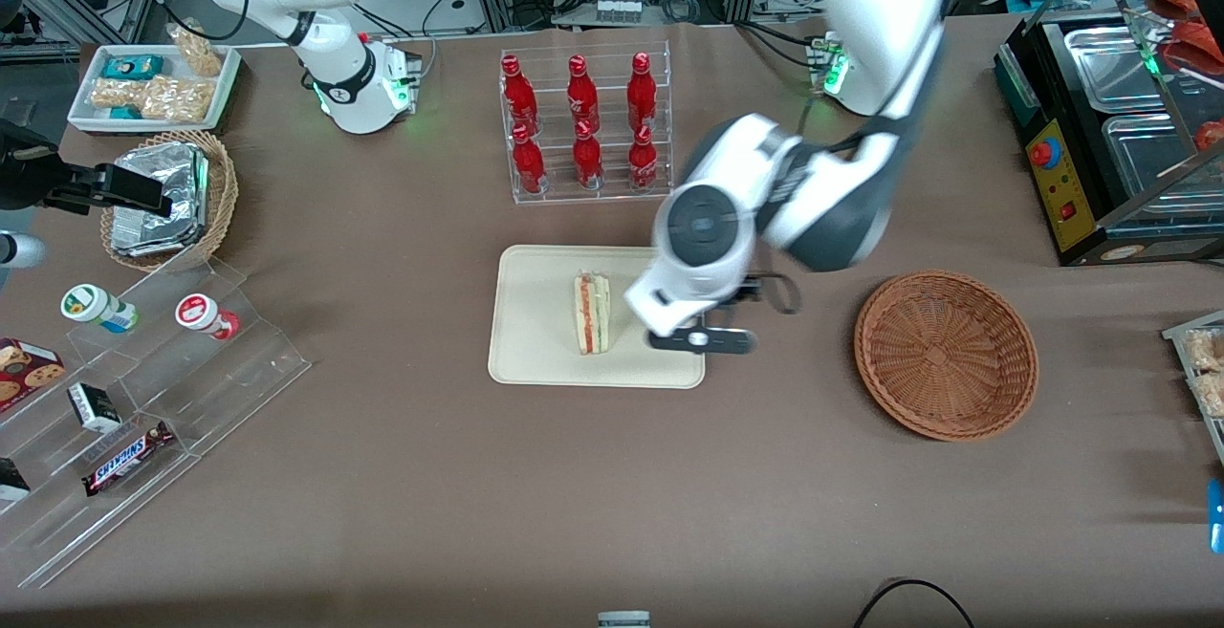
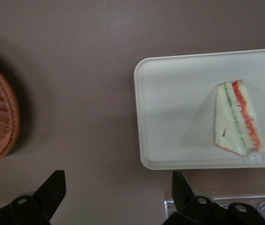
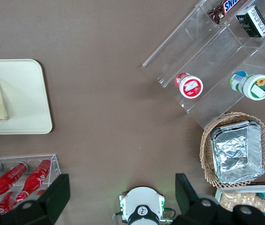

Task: Place sandwich from basket to tray

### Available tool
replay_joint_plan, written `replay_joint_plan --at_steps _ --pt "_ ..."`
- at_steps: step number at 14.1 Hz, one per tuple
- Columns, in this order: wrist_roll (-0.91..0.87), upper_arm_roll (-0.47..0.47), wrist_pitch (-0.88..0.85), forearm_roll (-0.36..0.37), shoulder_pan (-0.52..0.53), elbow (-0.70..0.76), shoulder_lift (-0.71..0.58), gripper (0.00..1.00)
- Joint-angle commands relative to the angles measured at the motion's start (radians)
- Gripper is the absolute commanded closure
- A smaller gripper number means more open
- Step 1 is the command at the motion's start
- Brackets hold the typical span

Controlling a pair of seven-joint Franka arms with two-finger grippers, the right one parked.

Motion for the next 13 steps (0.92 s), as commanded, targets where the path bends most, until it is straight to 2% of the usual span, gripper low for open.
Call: replay_joint_plan --at_steps 1,4,6,9,13 --pt "0.165 -0.005 -0.103 -0.008 0.101 -0.036 -0.105 0.00" --pt "0.203 -0.003 -0.169 -0.002 0.204 -0.065 -0.193 0.00" --pt "0.203 -0.004 -0.156 0.032 0.278 -0.160 -0.304 0.00" --pt "0.198 -0.005 -0.169 0.037 0.356 -0.241 -0.411 0.00" --pt "0.200 -0.003 -0.231 0.049 0.396 -0.288 -0.484 0.00"
